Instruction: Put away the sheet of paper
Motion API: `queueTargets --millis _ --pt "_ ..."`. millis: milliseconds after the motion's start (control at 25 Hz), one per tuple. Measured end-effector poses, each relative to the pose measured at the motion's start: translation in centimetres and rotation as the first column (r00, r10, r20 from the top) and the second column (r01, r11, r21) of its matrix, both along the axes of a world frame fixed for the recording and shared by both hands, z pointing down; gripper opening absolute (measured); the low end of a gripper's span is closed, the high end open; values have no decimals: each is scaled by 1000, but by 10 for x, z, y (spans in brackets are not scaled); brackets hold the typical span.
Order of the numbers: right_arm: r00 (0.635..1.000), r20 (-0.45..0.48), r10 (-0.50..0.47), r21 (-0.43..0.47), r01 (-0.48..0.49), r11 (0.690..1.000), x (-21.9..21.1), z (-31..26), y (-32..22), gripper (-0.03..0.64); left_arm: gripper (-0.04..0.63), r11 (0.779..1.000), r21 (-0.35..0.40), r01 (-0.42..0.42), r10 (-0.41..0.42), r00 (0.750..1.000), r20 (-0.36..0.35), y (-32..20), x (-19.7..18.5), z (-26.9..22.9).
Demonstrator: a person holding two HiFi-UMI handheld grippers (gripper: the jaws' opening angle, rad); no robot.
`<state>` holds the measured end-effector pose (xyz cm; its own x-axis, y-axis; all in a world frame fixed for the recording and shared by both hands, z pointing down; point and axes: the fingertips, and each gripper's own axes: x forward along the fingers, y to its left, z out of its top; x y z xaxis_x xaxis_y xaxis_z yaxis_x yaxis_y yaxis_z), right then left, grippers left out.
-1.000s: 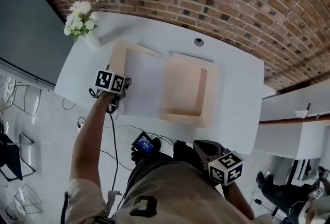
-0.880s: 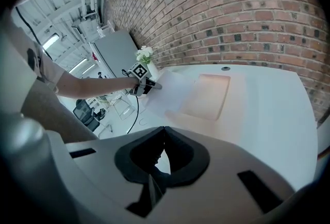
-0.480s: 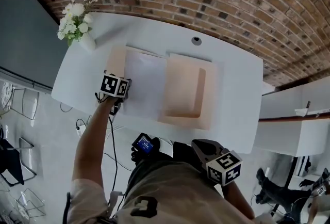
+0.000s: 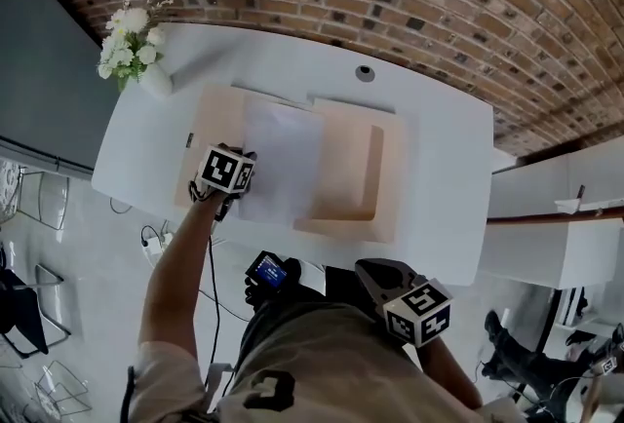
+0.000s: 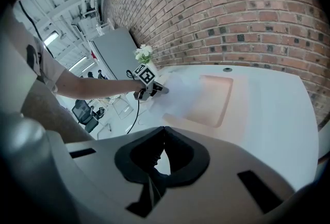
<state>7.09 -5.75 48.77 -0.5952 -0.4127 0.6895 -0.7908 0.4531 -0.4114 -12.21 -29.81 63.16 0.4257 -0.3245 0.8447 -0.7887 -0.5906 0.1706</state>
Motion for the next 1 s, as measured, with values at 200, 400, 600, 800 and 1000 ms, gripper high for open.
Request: queueTargets --millis 200,400,600,800,1000 --pt "1000 3 15 -5 -15 1000 2 1 1 21 14 1000 -9 -28 28 1000 10 4 17 1" --pt "1000 6 27 5 -27 1000 6 0 1 21 14 999 -12 -40 40 999 5 7 31 3" --pt "999 11 45 6 -45 999 9 1 2 21 14 999 -31 -41 40 999 -31 10 47 2" --pt "999 12 48 2 -48 999 11 2 2 21 14 998 -42 -43 41 998 -49 11 59 4" --pt "999 8 47 1 -47 999 14 2 2 21 14 997 -56 -56 51 995 -83 15 76 2"
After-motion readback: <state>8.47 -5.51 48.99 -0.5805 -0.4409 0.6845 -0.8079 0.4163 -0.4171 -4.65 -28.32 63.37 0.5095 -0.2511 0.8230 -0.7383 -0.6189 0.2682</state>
